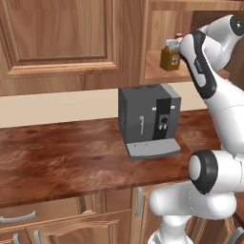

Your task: Collect the turmeric, ketchup, and shaker from the cabinet and place them next to the stove.

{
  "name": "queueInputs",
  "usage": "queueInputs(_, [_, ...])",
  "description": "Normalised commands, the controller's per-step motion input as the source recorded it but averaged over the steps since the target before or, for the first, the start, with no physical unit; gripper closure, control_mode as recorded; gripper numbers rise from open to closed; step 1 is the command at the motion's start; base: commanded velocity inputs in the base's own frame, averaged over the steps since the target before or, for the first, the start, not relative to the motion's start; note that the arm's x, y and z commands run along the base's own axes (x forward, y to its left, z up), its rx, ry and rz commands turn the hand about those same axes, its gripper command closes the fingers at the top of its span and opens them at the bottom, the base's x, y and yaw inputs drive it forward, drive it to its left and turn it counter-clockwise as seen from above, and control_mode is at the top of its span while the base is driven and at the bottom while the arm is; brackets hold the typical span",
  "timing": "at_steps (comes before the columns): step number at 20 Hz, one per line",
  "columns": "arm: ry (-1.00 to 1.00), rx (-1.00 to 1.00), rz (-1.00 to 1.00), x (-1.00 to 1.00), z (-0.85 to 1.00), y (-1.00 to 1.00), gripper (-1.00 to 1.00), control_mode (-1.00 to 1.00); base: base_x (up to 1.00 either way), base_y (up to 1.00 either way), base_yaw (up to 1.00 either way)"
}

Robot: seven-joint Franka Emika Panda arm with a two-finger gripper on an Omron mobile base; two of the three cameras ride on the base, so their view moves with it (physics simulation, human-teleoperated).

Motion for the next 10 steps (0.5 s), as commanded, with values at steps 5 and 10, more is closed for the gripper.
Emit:
queueInputs(5, [0.03, 0.00, 0.00, 0.10, 0.00, 0.00, -1.00, -1.00, 0.00, 0.00, 0.00])
queueInputs(10, [0.00, 0.00, 0.00, 0.08, 0.00, 0.02, -1.00, -1.00, 0.00, 0.00, 0.00])
